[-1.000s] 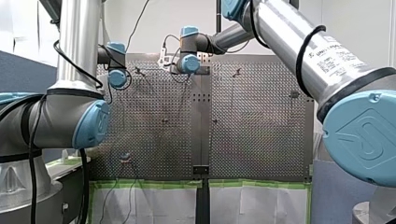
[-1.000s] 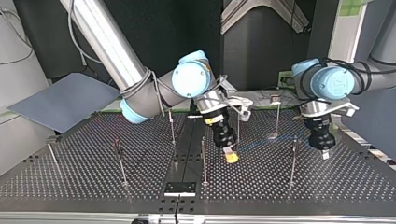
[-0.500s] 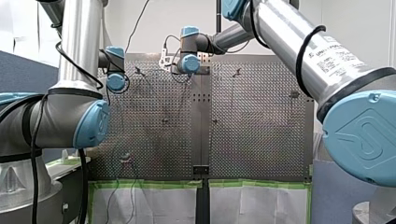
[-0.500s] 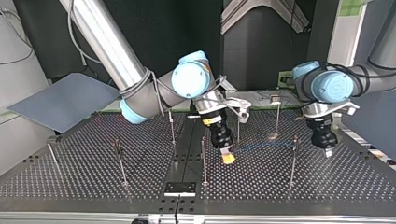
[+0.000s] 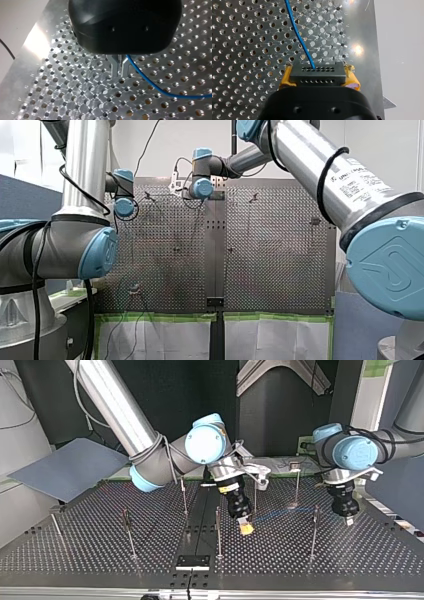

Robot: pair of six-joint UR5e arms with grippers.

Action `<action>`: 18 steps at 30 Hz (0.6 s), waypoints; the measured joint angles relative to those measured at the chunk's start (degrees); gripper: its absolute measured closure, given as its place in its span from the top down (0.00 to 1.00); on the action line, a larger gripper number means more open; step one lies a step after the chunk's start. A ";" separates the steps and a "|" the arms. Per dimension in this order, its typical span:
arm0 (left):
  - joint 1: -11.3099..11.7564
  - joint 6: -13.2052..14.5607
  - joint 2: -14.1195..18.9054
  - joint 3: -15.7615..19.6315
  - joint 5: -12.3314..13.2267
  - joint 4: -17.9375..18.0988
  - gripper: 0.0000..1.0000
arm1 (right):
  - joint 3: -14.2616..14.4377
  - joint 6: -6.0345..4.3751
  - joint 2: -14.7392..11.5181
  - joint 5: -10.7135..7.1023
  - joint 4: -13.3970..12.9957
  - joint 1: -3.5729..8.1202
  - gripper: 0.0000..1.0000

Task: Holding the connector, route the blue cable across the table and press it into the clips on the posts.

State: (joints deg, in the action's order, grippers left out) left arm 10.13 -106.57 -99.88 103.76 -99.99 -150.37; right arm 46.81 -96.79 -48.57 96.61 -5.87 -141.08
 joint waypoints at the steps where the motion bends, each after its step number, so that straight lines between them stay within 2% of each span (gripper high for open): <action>1: -0.05 0.01 0.11 0.00 -0.11 -0.47 0.74 | 0.00 0.00 0.00 0.02 0.01 0.00 0.00; 2: -0.10 0.02 0.26 0.00 -0.30 -0.97 0.80 | 0.00 0.00 0.00 0.05 0.04 -0.01 0.00; 3: -0.16 0.03 0.52 0.01 -0.66 -1.59 0.80 | 0.00 0.00 0.00 0.09 0.09 -0.01 0.00; 4: -0.20 0.04 0.77 0.02 -0.99 -2.06 1.00 | 0.00 0.00 0.00 0.12 0.16 -0.03 0.00; 12: -0.67 0.10 3.73 0.77 -4.04 -5.92 1.00 | 0.00 0.00 0.02 1.10 0.56 -0.26 0.00; 18: -1.63 0.56 5.41 2.03 -3.07 -8.63 1.00 | 0.00 0.02 0.04 1.37 0.65 -0.30 0.00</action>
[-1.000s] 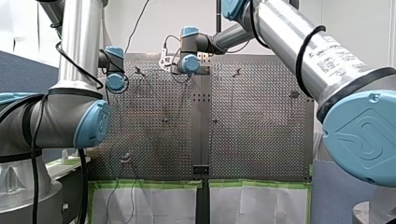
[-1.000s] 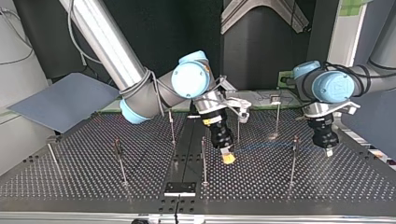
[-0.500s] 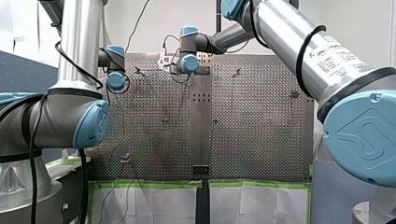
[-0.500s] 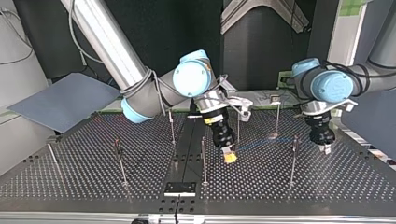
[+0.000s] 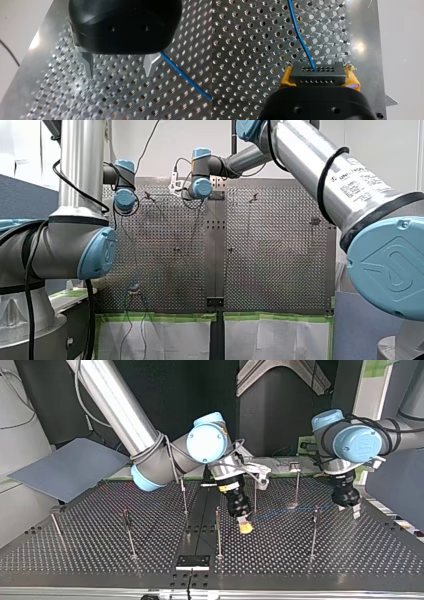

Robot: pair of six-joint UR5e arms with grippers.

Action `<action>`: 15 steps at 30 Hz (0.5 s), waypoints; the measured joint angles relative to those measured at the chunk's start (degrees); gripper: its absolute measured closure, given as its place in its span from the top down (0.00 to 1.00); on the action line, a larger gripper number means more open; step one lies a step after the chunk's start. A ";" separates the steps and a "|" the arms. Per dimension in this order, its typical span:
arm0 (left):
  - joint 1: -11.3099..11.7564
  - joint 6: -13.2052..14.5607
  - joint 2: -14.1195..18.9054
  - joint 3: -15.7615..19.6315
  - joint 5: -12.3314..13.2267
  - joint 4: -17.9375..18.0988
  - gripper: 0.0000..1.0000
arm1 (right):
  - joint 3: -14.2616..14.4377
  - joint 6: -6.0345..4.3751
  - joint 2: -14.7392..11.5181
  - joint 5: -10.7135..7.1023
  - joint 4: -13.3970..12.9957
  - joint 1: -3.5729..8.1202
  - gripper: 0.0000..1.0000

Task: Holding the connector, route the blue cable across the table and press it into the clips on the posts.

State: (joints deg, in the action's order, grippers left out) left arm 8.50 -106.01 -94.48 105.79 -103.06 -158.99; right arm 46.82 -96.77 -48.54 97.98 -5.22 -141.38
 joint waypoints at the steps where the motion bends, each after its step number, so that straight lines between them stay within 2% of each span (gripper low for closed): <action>1: -0.13 -0.09 0.40 0.40 0.39 -0.44 1.00 | -0.01 0.01 0.01 0.03 0.01 0.00 0.00; 9: -1.10 -1.62 4.35 4.30 4.25 -4.51 1.00 | -0.15 0.04 0.11 0.17 0.09 -0.04 0.00; 15: -1.69 -1.72 7.34 6.47 5.29 -6.97 1.00 | -0.18 0.00 0.14 0.17 0.56 -0.03 0.00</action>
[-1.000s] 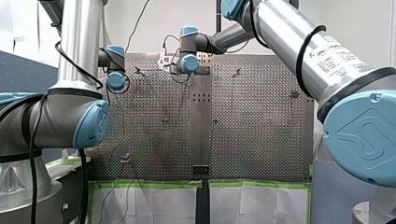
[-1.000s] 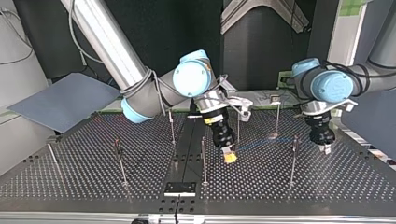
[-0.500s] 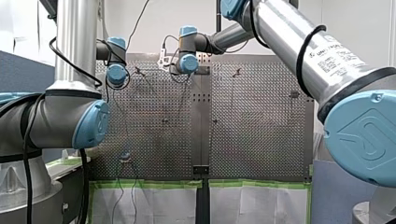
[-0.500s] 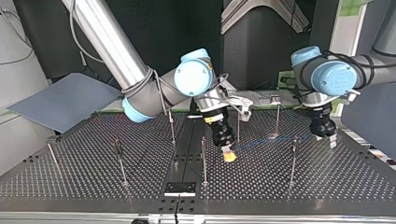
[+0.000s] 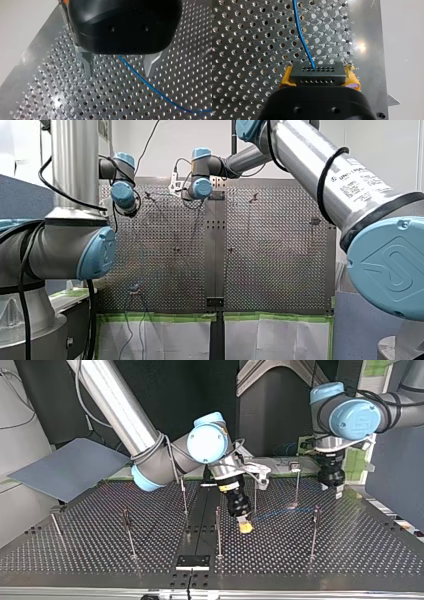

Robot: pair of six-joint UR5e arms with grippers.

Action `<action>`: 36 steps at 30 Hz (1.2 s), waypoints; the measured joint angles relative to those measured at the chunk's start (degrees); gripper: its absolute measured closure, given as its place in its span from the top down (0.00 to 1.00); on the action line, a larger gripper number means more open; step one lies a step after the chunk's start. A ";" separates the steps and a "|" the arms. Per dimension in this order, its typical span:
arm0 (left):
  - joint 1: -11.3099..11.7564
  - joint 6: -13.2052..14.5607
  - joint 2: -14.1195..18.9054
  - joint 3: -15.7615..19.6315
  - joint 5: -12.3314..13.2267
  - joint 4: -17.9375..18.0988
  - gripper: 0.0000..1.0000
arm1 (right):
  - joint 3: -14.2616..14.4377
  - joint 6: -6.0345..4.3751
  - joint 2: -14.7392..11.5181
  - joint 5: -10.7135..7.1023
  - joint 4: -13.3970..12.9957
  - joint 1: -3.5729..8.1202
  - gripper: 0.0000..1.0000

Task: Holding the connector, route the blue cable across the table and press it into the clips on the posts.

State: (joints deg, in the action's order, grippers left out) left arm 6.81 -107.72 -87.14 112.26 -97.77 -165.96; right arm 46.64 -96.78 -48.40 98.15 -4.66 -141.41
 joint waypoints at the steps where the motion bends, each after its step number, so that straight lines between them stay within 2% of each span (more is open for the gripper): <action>1: -0.08 0.01 0.46 0.16 0.03 -0.20 1.00 | -0.01 0.00 0.00 0.01 0.02 0.01 0.00; 7: -0.58 0.64 3.21 0.50 1.03 -1.01 1.00 | -0.01 -0.01 0.02 0.08 0.13 -0.02 0.00; 14: -1.65 3.31 6.76 0.51 3.41 -1.43 1.00 | 0.00 -0.01 0.08 0.68 0.38 0.06 0.00; 21: -2.86 5.14 9.88 0.49 6.82 -0.97 1.00 | 0.01 -0.01 0.09 0.90 0.57 0.07 0.00; 30: -4.36 6.24 8.90 0.43 11.21 -0.78 1.00 | 0.00 -0.01 0.13 0.91 0.66 0.05 0.00; 36: -5.57 6.78 7.52 -0.51 11.74 0.24 1.00 | 0.00 -0.01 0.15 0.91 0.90 0.34 0.00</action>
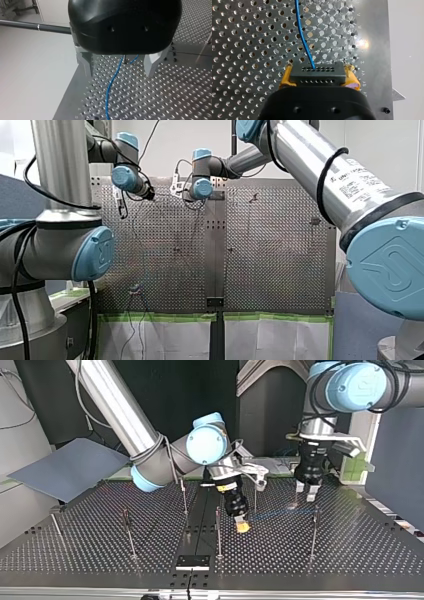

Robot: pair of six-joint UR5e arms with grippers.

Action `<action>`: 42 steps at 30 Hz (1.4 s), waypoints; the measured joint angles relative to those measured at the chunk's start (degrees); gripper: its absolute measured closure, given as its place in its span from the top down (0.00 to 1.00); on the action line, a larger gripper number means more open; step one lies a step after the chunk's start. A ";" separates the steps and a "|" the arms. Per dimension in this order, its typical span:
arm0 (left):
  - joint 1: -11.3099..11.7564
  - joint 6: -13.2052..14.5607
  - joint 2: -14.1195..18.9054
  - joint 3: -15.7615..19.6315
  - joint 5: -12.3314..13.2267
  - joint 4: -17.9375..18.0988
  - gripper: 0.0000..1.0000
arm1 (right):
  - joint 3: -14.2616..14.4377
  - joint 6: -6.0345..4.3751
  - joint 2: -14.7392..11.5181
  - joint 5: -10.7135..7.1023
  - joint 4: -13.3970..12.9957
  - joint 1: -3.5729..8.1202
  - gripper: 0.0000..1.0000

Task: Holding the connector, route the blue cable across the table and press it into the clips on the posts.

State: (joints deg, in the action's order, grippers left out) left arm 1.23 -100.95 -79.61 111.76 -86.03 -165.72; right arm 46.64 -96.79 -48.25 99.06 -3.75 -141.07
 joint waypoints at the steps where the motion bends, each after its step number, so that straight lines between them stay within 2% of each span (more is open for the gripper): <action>1: -0.17 -0.08 -0.13 -0.29 -0.01 0.28 1.00 | 0.00 0.00 0.01 0.00 0.02 0.04 0.00; 8: -1.24 -0.48 -1.63 -2.31 -0.07 2.23 1.00 | -0.01 -0.03 0.04 -0.06 0.11 0.12 0.00; 17: -2.13 0.67 -5.67 -4.65 -0.49 2.61 1.00 | 0.01 -0.01 0.11 -0.16 0.20 0.17 0.00; 24: -2.27 0.77 -9.14 -6.38 -0.83 4.51 1.00 | 0.00 0.00 0.12 -0.18 0.22 0.21 0.00; 28: -2.12 0.39 -9.81 -7.64 -1.56 5.57 1.00 | 0.00 0.00 0.16 -0.23 0.23 0.22 0.00; 32: -2.16 0.31 -10.31 -8.82 -1.99 5.73 1.00 | 0.00 0.00 0.19 -0.25 0.23 0.22 0.00; 42: -1.80 0.15 -14.40 -10.83 -1.79 6.09 1.00 | 0.00 0.00 0.21 -0.39 0.18 0.24 0.00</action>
State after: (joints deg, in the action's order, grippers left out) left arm -0.56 -100.80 -94.01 100.93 -87.82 -159.63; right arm 46.64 -96.79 -48.04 98.67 -3.58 -140.84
